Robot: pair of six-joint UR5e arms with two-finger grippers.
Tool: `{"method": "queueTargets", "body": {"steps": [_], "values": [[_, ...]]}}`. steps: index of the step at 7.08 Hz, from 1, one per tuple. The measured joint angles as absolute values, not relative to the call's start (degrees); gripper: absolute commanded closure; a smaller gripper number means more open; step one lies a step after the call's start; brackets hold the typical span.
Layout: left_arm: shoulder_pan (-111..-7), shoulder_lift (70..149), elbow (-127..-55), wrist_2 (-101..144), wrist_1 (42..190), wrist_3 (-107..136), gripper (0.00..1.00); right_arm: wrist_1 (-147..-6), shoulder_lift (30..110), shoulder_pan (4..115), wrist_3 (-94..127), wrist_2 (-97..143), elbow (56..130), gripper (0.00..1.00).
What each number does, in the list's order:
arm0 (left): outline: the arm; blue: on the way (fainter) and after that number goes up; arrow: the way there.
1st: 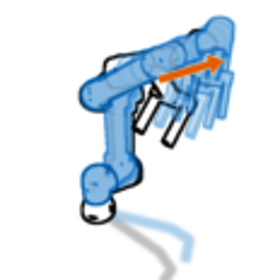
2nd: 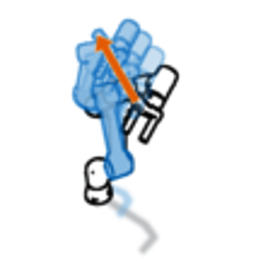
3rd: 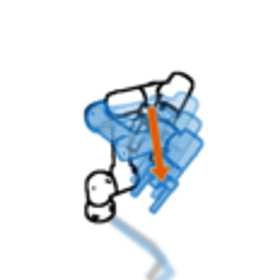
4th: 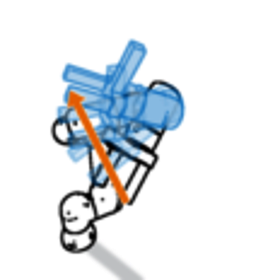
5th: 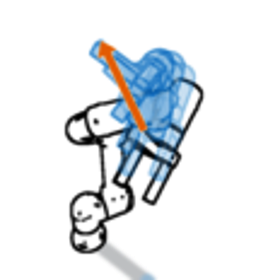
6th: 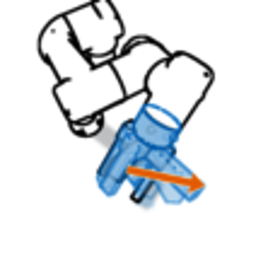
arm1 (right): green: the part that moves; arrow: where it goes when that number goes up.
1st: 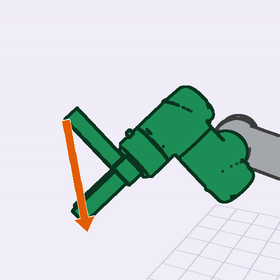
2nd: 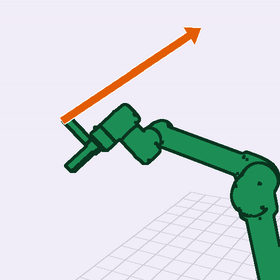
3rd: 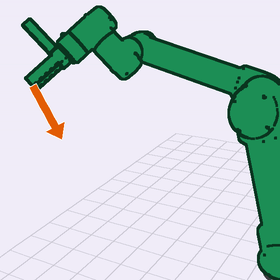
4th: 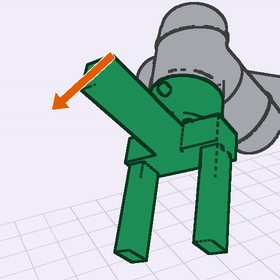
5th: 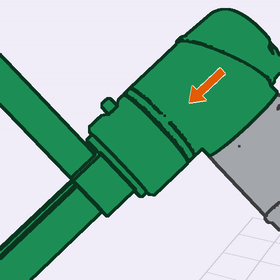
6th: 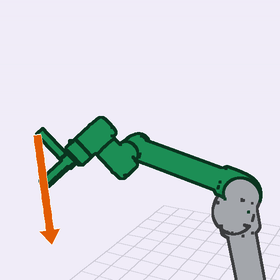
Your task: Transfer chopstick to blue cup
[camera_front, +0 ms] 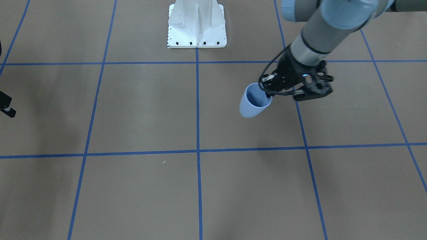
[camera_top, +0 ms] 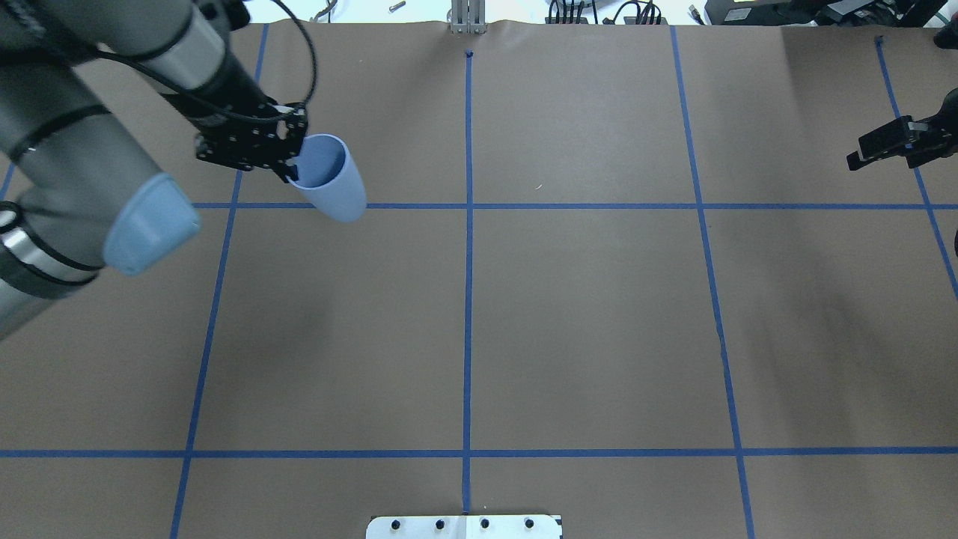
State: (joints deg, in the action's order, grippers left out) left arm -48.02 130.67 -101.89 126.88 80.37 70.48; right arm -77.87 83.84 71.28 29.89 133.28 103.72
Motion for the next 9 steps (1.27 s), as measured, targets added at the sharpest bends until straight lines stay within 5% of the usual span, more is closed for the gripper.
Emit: {"method": "queueTargets", "body": {"steps": [4,7,8,9], "values": [[-38.04,141.26,-86.66,117.14,87.4,79.15,1.0,-77.92,84.14,71.27,30.14,133.16,103.85,0.0],[-34.95,141.28,-84.75,114.24,89.83,80.42,0.97,-77.91,84.19,71.28,30.2,133.15,103.79,0.0],[-34.52,141.09,-84.83,113.9,89.91,80.43,0.46,-77.92,84.2,71.28,30.23,133.13,103.77,0.0],[-34.31,140.84,-84.97,113.76,89.97,80.45,0.25,-77.91,84.23,71.28,30.23,133.09,103.71,0.0]]}}
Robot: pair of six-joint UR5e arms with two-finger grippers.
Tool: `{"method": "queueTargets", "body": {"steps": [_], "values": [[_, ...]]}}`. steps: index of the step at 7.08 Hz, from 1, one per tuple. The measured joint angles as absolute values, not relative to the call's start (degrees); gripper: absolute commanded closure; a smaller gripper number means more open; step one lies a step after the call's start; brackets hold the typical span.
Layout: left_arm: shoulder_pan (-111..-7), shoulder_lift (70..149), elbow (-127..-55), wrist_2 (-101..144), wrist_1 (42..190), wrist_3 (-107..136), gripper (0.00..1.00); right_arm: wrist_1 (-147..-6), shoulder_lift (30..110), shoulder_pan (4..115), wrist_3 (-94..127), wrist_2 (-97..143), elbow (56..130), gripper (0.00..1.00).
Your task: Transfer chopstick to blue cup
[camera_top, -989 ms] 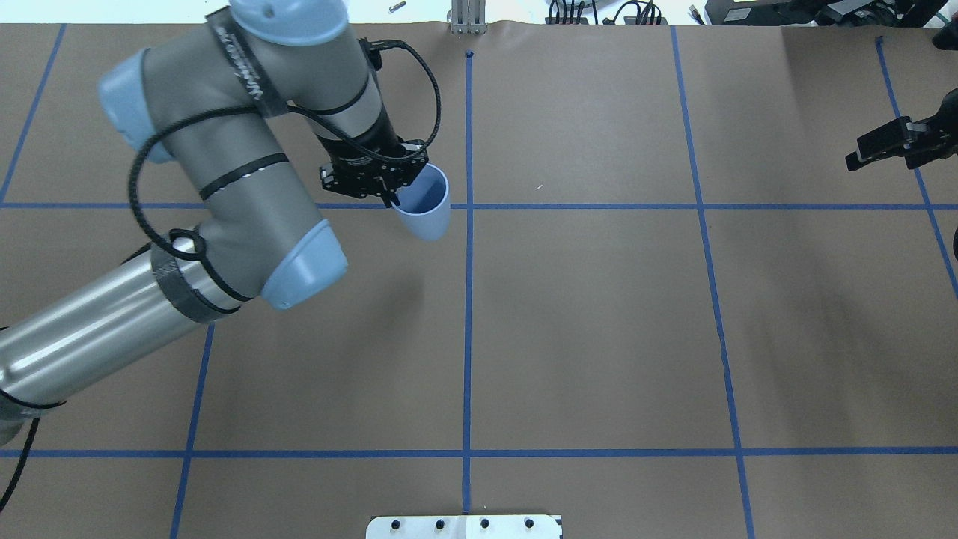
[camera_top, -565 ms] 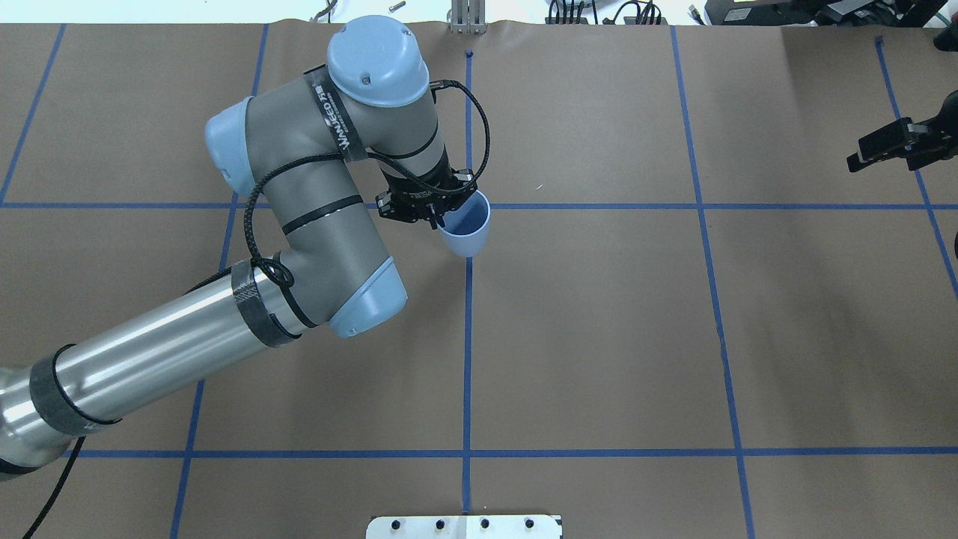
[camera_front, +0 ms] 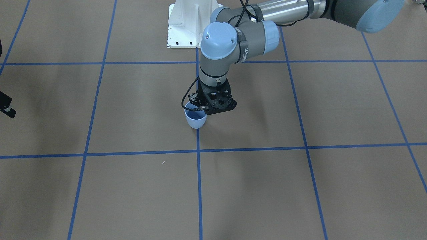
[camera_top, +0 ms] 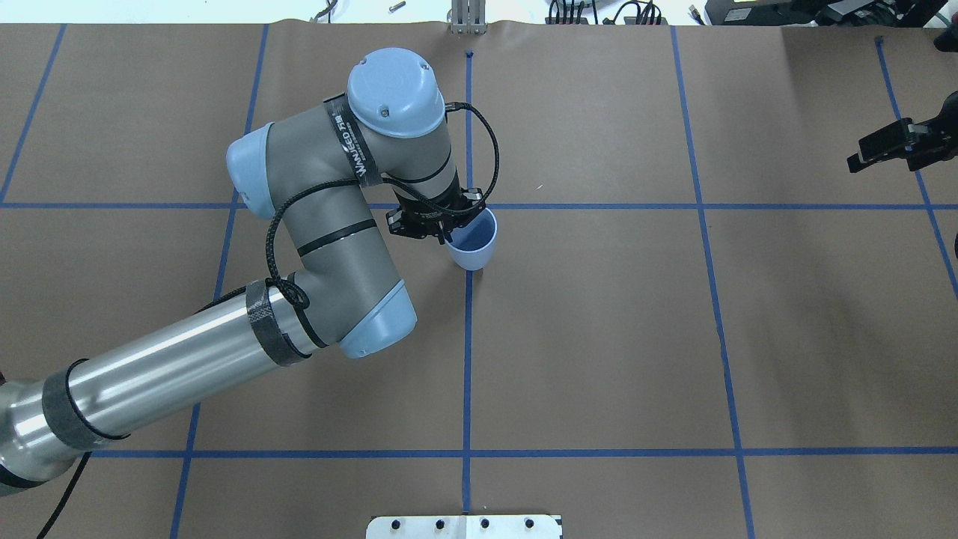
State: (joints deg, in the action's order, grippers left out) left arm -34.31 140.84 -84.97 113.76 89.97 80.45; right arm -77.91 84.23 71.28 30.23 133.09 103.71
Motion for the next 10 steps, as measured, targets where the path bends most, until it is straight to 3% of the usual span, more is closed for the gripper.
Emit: {"method": "queueTargets", "body": {"steps": [1,5,10], "values": [[-34.26,140.51,-85.46,113.73,89.99,80.48,0.02,-77.94,84.29,71.31,30.22,133.03,103.66,0.0],[-36.01,132.35,-102.42,113.82,89.45,80.59,0.02,-78.33,88.74,77.15,28.16,134.35,104.23,0.0],[-37.62,130.26,-104.96,113.56,89.38,80.42,0.02,-78.85,107.8,92.8,5.05,135.59,103.79,0.02]]}}
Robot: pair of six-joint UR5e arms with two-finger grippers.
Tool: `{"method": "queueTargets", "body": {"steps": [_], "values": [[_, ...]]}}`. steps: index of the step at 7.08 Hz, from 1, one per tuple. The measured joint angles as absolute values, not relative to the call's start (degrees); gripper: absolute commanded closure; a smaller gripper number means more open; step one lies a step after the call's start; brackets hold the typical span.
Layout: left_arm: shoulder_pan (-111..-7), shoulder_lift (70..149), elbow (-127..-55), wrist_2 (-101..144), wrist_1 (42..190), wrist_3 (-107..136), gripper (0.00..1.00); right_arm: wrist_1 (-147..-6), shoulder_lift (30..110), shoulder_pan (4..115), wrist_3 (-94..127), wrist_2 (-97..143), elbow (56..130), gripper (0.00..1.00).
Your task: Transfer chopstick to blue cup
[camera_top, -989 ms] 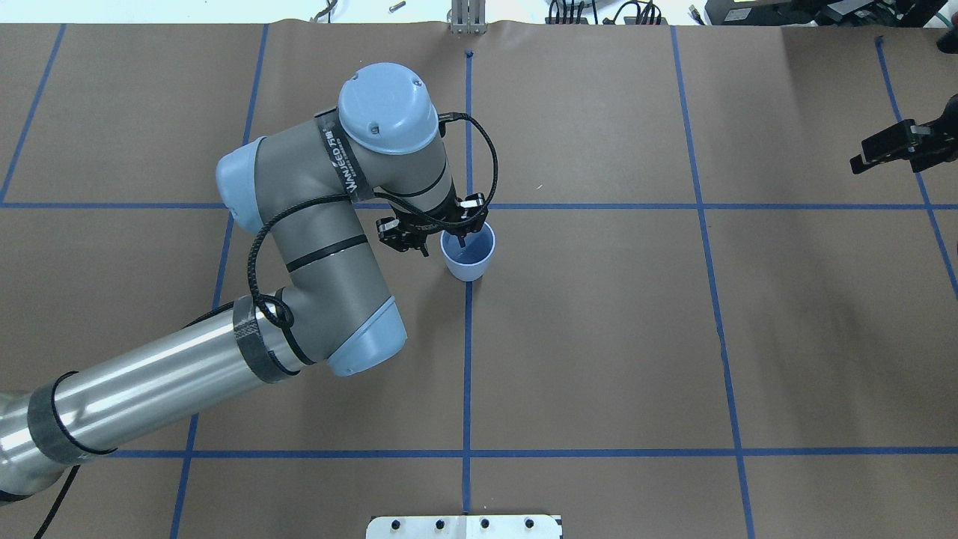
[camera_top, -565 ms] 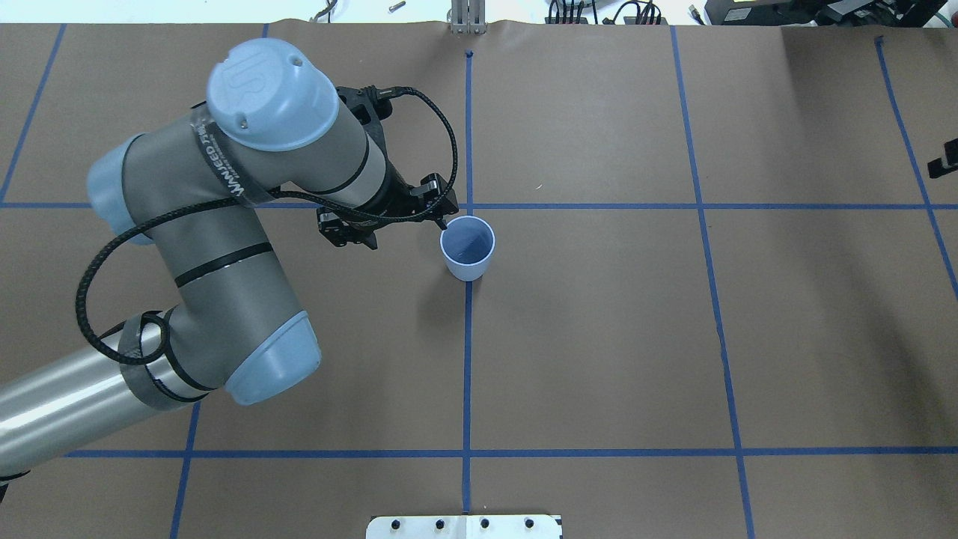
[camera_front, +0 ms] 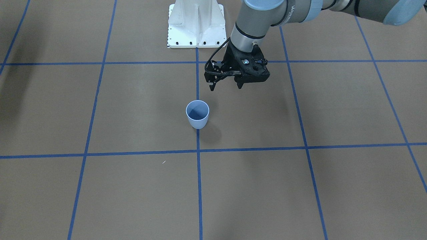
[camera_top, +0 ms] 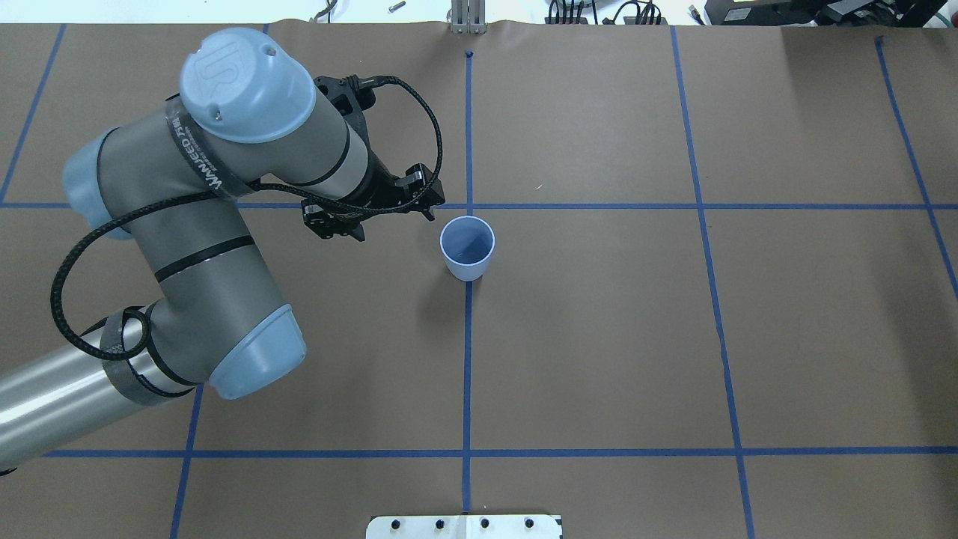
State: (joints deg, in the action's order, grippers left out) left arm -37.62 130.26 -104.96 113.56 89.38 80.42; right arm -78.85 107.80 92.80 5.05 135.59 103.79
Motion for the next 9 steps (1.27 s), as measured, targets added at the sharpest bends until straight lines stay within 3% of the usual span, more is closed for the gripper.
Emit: {"method": "queueTargets", "body": {"steps": [2,3,5,6,9], "values": [[-37.56,130.25,-104.75,113.55,89.38,80.47,0.02,-78.73,113.92,96.33,-0.3,134.11,104.19,0.1],[-37.54,130.25,-104.75,113.55,89.38,80.5,0.02,-78.74,115.57,97.13,-1.88,133.04,104.17,0.27],[-37.56,130.23,-104.75,113.49,89.38,80.51,0.02,-78.79,116.83,97.73,-3.6,132.15,103.63,0.92],[-37.57,130.19,-104.71,113.48,89.38,80.51,0.02,-78.87,116.9,97.99,-3.84,132.13,103.31,1.0],[-37.54,129.49,-104.82,113.54,89.66,80.53,0.02,-78.92,116.94,98.54,-3.95,132.44,102.66,1.0]]}}
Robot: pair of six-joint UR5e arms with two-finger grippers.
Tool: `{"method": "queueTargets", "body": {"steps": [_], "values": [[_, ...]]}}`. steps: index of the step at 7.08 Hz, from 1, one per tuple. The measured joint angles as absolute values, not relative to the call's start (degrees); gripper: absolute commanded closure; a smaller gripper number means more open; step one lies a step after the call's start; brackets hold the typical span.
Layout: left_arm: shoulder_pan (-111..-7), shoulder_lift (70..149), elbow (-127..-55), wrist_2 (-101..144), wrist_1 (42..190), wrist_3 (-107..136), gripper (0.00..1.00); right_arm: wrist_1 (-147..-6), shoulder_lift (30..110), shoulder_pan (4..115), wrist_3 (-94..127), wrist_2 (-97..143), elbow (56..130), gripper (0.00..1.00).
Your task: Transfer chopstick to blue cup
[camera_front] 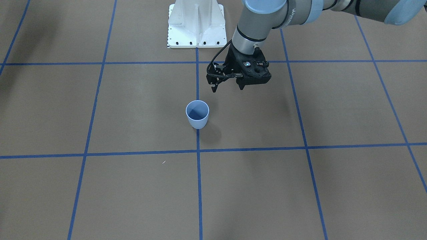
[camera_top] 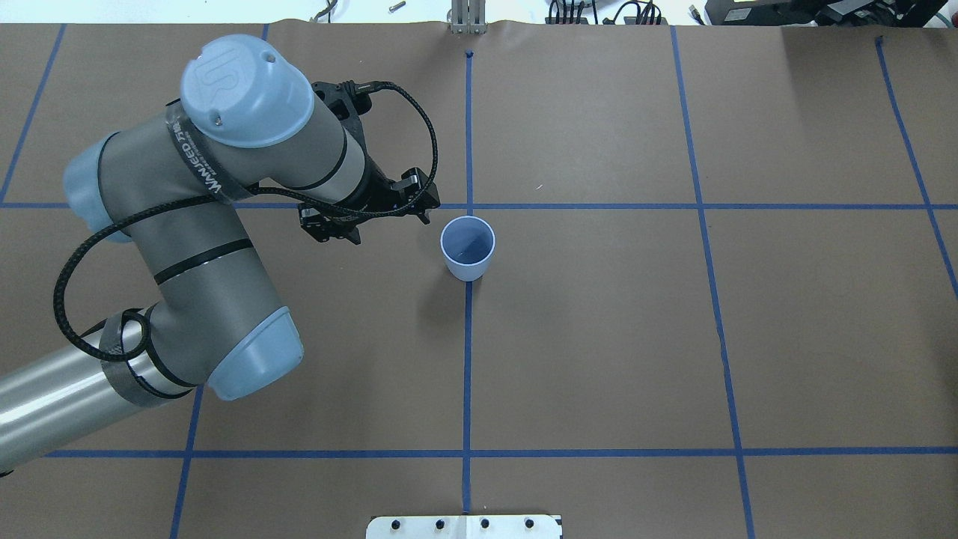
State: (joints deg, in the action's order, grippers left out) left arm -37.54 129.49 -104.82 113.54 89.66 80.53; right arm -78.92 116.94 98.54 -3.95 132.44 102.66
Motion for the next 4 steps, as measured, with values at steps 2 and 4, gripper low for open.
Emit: {"method": "queueTargets", "body": {"steps": [2,4], "values": [[-37.45,129.34,-104.85,112.72,89.75,80.59,0.02,-79.04,116.2,99.74,-3.95,132.89,102.86,1.0],[-37.37,129.15,-104.91,111.85,89.81,80.65,0.02,-82.92,114.45,101.81,-3.95,134.64,105.13,1.0]]}}
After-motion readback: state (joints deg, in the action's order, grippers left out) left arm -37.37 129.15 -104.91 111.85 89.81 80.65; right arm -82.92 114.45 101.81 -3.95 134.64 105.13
